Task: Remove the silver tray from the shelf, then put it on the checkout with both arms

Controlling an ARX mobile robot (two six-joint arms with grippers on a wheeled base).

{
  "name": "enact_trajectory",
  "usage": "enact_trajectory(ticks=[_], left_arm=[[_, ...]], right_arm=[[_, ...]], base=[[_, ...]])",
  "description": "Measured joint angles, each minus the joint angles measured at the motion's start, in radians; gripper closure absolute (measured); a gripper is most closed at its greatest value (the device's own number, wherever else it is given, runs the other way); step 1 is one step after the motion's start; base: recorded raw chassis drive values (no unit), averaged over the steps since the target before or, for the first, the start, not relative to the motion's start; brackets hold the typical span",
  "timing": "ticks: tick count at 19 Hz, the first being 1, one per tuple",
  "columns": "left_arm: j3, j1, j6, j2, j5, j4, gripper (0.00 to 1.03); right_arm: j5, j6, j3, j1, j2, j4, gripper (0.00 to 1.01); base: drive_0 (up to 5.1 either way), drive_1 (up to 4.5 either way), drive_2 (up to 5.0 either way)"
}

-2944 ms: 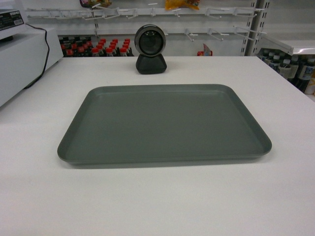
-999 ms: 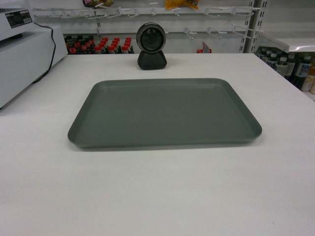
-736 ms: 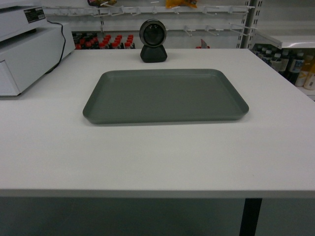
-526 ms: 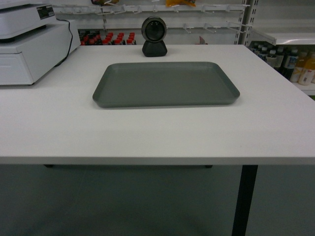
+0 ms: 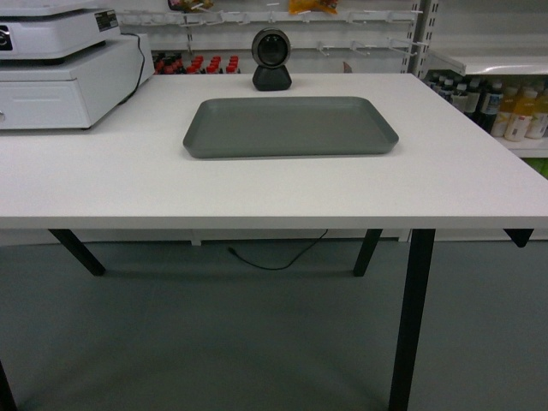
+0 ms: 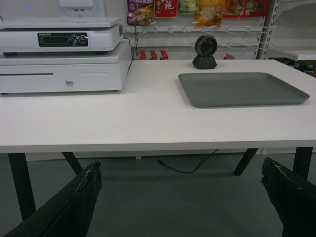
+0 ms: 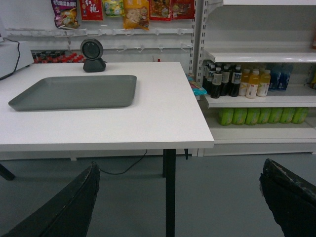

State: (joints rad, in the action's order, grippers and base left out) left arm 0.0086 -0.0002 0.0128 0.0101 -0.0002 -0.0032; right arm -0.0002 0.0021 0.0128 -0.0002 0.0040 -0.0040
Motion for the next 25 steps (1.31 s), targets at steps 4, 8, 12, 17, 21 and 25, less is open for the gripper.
enact_trajectory(ticks=[4, 8, 12, 17, 21, 25], left_arm=[[0.0, 0.0, 0.0, 0.0, 0.0, 0.0, 0.05], [0.0, 0.0, 0.0, 0.0, 0.0, 0.001, 0.05], [0.0, 0.0, 0.0, 0.0, 0.0, 0.003, 0.05], [0.0, 0.0, -0.003, 0.0, 0.0, 0.0, 0.05], [0.0, 0.0, -0.002, 0.0, 0.0, 0.0, 0.05], [0.0, 0.0, -0.002, 0.0, 0.0, 0.0, 0.05]], right_arm=[[0.0, 0.0, 0.0, 0.0, 0.0, 0.001, 0.03], [0.0, 0.0, 0.0, 0.0, 0.0, 0.002, 0.03], [0.0, 0.0, 0.0, 0.0, 0.0, 0.004, 0.03], [0.0, 0.0, 0.0, 0.0, 0.0, 0.001, 0.03], [0.0, -0.001, 0.0, 0.0, 0.0, 0.0, 0.03], [0.0, 0.0, 0.0, 0.0, 0.0, 0.002, 0.03]], base=[[0.0, 0.0, 0.0], [0.0, 0.0, 0.0], [0.0, 0.0, 0.0], [0.0, 0.0, 0.0], [0.0, 0.0, 0.0], [0.0, 0.0, 0.0]])
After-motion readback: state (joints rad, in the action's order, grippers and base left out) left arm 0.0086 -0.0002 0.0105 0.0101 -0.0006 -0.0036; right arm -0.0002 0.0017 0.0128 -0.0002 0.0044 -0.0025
